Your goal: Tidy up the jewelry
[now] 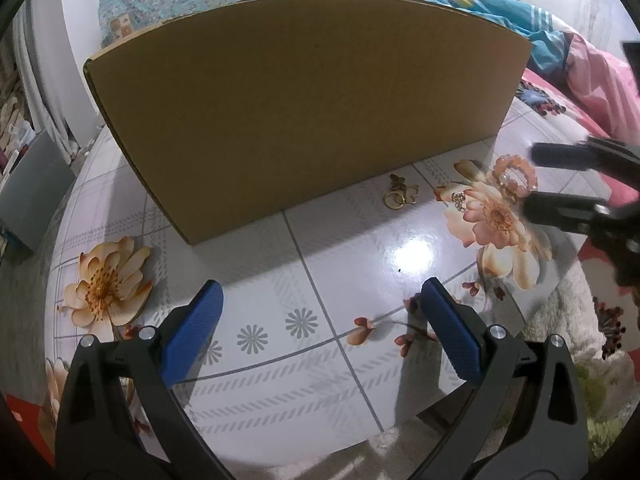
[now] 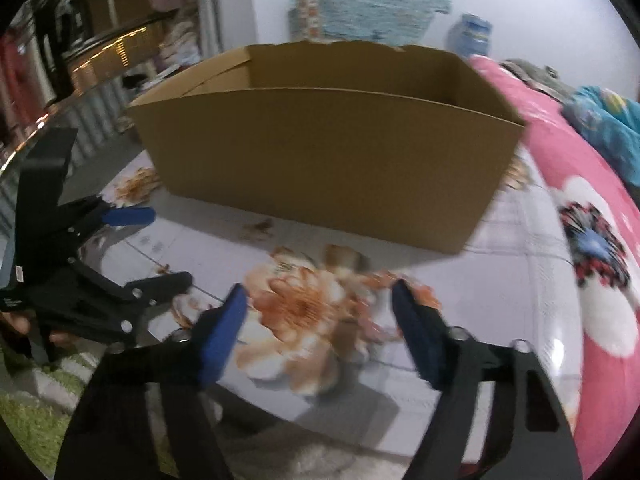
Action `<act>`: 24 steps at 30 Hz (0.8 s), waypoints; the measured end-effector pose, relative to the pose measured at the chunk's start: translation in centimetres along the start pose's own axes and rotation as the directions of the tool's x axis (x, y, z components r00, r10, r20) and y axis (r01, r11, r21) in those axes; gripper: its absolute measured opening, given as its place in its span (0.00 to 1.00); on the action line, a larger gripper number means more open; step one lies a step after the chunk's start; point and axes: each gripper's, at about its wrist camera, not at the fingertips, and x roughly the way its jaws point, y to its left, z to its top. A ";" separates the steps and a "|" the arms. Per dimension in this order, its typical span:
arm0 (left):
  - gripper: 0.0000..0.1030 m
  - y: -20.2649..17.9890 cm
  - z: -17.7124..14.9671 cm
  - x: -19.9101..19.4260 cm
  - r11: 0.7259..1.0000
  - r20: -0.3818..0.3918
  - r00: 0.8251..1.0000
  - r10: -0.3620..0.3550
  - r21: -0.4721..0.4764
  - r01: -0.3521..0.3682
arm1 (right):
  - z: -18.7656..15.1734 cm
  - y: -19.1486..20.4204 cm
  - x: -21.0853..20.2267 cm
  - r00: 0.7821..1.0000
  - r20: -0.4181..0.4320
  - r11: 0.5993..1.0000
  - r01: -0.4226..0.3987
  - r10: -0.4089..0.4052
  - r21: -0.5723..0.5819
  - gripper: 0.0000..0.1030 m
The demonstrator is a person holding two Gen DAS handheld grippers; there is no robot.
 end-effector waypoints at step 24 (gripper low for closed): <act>0.93 0.4 -0.3 -0.1 1.000 0.022 1.000 -0.011 0.012 0.011 | 0.9 0.8 4.0 0.994 -0.087 0.997 -0.071 0.067 -0.039 0.05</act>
